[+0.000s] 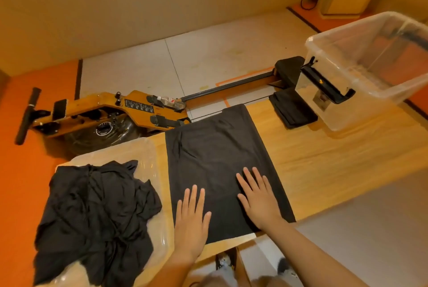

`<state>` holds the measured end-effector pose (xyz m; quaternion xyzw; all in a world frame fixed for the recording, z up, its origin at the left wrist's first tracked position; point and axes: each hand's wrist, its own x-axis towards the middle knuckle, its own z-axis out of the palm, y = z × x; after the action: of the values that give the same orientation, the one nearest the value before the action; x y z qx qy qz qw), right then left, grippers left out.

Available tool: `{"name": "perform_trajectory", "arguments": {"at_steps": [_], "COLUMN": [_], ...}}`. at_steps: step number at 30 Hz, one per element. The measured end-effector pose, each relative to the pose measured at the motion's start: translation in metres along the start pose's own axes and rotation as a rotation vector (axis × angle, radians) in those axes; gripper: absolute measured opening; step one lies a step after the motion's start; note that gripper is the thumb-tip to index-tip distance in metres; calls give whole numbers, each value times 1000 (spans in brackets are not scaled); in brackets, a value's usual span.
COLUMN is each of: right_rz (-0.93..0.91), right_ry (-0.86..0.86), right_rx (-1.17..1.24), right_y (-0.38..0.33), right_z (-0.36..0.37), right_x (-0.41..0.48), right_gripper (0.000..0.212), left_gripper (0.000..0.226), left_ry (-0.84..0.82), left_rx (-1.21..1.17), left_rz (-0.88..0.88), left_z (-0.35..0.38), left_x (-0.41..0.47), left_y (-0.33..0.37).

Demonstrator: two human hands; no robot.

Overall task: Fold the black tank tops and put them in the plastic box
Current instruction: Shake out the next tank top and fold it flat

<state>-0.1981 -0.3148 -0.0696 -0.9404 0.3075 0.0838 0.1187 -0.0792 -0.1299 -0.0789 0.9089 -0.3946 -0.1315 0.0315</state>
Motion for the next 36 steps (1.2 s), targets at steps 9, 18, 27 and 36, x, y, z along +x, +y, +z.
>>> {"name": "perform_trajectory", "arguments": {"at_steps": [9,18,27,36], "right_rz": [-97,-377,-434,-517], "right_ry": [-91,-107,-49,-99], "right_rx": [-79,-102,-113,-218], "right_y": [64,119,145,170], "right_z": [4,-2,7,-4], "right_x": [-17,-56,-57,-56], "right_gripper": [60,97,137,113], "left_gripper": [62,109,123,125], "left_ry": [-19,-33,92,43], "left_rx": [-34,46,113,117], "left_rz": [-104,25,-100,-141], "left_z": [26,40,47,46], "left_x": [-34,-72,-93,-90], "left_y": [52,77,75,85]}}
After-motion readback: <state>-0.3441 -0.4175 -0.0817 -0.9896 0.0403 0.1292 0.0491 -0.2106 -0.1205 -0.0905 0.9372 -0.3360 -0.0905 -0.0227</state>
